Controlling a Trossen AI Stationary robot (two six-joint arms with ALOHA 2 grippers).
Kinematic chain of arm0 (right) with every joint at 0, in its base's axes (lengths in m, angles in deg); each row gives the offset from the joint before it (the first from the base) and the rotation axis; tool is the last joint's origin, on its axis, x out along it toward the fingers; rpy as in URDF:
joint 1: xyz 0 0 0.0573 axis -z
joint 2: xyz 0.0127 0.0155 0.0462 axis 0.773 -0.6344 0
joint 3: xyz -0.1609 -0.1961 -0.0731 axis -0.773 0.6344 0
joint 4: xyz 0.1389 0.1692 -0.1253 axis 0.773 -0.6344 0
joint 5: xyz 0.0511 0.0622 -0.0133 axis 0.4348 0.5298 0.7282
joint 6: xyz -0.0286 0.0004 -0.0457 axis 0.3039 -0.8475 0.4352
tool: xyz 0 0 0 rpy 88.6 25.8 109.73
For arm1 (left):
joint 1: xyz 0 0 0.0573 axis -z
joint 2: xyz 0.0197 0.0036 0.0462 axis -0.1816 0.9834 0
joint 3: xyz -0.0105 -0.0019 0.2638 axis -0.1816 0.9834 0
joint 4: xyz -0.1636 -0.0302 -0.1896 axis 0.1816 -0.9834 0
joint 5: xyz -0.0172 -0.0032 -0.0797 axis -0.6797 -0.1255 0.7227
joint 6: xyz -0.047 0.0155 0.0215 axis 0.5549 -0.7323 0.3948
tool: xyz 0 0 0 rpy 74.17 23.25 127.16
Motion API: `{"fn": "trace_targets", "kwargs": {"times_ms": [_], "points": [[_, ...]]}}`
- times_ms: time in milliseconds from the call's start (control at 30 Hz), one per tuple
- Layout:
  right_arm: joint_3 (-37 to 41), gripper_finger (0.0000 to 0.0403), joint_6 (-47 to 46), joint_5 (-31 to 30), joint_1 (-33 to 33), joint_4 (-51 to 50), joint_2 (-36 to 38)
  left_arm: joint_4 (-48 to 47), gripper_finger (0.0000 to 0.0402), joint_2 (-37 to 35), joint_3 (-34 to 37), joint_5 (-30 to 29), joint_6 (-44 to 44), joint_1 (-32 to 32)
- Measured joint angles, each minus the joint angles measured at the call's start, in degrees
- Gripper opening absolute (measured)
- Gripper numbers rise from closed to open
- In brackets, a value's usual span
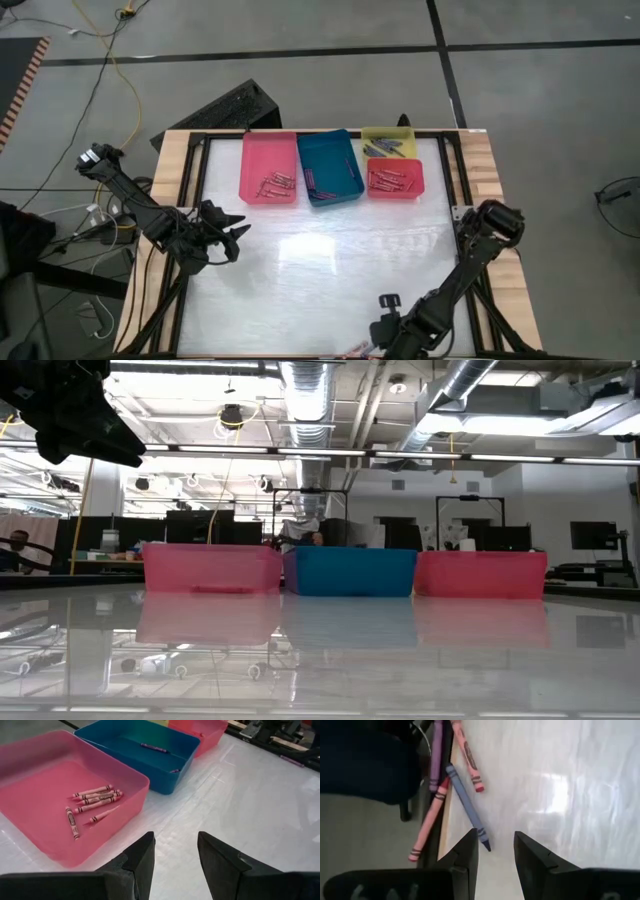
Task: Sort crayons
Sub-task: Put the blue crayon into the yellow bin
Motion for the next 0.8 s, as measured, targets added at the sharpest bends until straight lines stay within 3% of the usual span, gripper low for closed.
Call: {"fn": "trace_targets", "kwargs": {"times_ms": [333,800], "points": [[0.0,0.0121,4.6,7.4,0.1,3.2,-6.6,-0.2,0.0139,0.0,0.0,0.1,0.8,0.0],[-0.2,0.0105,3.9,5.8,0.3,1.8,-7.3,-0.2,0.0139,0.0,0.0,0.0,0.8,0.0]]}}
